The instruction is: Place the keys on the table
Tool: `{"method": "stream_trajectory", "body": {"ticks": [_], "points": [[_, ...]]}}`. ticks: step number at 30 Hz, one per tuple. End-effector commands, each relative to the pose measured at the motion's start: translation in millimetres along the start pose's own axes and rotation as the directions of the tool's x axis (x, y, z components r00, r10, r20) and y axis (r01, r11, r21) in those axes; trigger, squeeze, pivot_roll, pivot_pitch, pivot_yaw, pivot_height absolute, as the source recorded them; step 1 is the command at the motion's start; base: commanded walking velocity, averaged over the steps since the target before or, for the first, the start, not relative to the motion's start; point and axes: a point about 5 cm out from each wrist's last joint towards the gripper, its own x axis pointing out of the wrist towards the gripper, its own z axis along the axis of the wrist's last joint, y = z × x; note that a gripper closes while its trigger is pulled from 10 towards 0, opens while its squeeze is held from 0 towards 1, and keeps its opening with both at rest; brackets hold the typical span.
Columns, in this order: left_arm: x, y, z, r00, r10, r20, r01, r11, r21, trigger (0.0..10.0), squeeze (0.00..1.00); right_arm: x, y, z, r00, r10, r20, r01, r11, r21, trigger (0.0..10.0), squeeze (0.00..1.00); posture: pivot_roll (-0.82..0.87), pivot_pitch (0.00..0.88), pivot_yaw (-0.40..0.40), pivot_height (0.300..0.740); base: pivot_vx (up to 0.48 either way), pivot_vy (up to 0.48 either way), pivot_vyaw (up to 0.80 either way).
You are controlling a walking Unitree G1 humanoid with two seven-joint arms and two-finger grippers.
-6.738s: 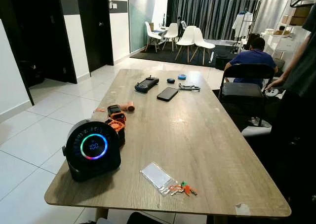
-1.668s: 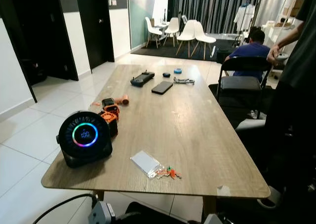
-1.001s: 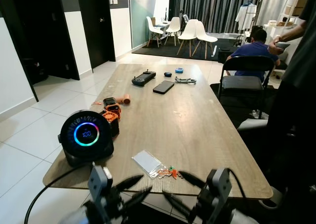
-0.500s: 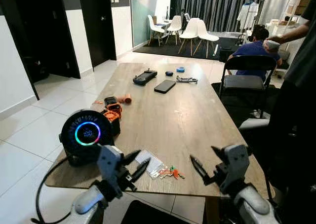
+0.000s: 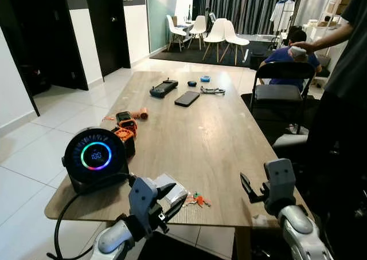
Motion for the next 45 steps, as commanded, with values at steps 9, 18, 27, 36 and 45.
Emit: {"method": "stream_trajectory", "body": {"ticks": [9, 18, 27, 36, 45], "points": [[3.4, 3.9, 2.1, 1.0, 0.016, 0.004, -0.016, 0.999, 0.032, 10.0, 0.0, 25.5, 32.3, 11.7, 0.962, 0.271, 0.029, -0.273, 0.955, 0.116, 10.0, 0.65, 0.02, 0.088, 0.006, 0.74, 0.0, 0.0, 0.0], [2.7, 3.6, 1.5, 1.0, 0.025, 0.005, -0.026, 0.998, 0.05, 10.0, 0.0, 20.6, 75.1, 15.2, 0.86, 0.506, 0.068, -0.511, 0.856, 0.081, 10.0, 0.0, 0.02, 0.084, 0.001, 0.74, 0.0, 0.0, 0.0], [1.8, 4.1, 0.2, 1.0, 0.026, 0.001, -0.026, 0.998, 0.06, 10.0, 0.0, 7.3, 103.2, -6.0, 0.762, 0.648, 0.019, -0.647, 0.759, 0.067, 10.0, 0.0, 0.02, 0.076, -0.001, 0.74, 0.0, 0.0, 0.0], [0.9, 3.3, -0.6, 1.0, 0.023, -0.001, -0.023, 0.998, 0.063, 10.0, 0.0, 0.9, 104.0, -16.6, 0.742, 0.67, -0.024, -0.668, 0.742, 0.065, 10.0, 0.0, 0.02, 0.067, -0.006, 0.74, 0.0, 0.0, 0.0], [-2.2, 1.9, -1.9, 1.0, 0.018, -0.004, -0.018, 0.999, 0.051, 10.0, 0.0, -5.3, 97.6, -28.6, 0.763, 0.642, -0.077, -0.63, 0.764, 0.137, 10.0, 0.0, 0.02, 0.065, -0.005, 0.74, 0.0, 0.0, 0.0]]}}
